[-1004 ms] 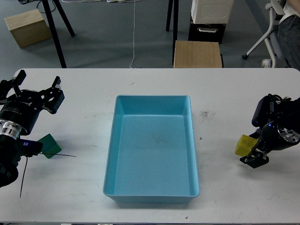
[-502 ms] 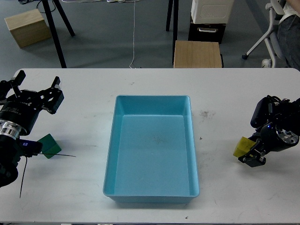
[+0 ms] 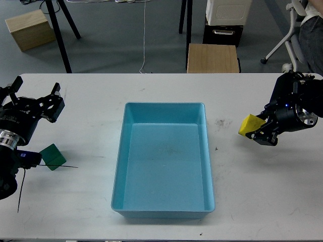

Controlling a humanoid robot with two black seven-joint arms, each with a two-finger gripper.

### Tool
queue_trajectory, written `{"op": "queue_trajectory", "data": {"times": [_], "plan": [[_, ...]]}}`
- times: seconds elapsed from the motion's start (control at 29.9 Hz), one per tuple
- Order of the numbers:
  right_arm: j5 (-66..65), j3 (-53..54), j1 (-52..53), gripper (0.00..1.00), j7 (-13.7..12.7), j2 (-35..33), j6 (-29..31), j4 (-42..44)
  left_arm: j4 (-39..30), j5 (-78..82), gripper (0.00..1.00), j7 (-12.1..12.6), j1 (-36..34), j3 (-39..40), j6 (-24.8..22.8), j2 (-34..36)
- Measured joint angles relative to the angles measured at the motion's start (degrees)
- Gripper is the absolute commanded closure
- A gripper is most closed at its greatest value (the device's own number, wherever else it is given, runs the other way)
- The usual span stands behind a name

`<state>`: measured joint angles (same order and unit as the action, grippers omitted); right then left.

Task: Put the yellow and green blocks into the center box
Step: 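Lift the yellow cube and carry it over the blue tray, then release the yellow cube in the tray and withdraw the right gripper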

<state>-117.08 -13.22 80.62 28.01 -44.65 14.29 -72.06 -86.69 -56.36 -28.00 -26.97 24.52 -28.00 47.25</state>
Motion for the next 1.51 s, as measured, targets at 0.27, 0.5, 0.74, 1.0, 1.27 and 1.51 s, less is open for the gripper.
{"op": "queue_trajectory", "data": {"times": [0.27,0.5,0.74,1.0,1.27,1.51], "plan": [[6.2,-3.5,14.7,1.0,0.0,4.7,-1.0,-2.6,0.0,0.0,0.0,0.0,0.0,0.0,0.0,-0.3],[7.6,-11.8,19.3,1.0,0.0,18.5,-1.0,-3.0,1.3,0.2,0.0,0.0,-0.1,0.0,0.0,-0.3],[9.9,-15.7,18.3,0.99,0.0,31.6,-1.0,0.7,3.2,0.2,0.0,0.0,-0.4,0.0,0.0,-0.4],[10.1,-17.6,13.3,0.98,0.0,41.4,-0.9,7.5,3.3,0.2,0.0,0.0,-0.3,0.1,0.0,-0.6],[10.8,-18.8,8.8,0.65,0.0,44.6,-0.8,12.9,3.5,0.3,0.0,0.0,-0.1,0.0,0.0,-2.5],[14.2,-18.8,6.2,0.03,0.0,44.6,-1.0,14.6,3.5,0.3,0.0,0.0,0.0,0.0,0.0,-2.7]]}}
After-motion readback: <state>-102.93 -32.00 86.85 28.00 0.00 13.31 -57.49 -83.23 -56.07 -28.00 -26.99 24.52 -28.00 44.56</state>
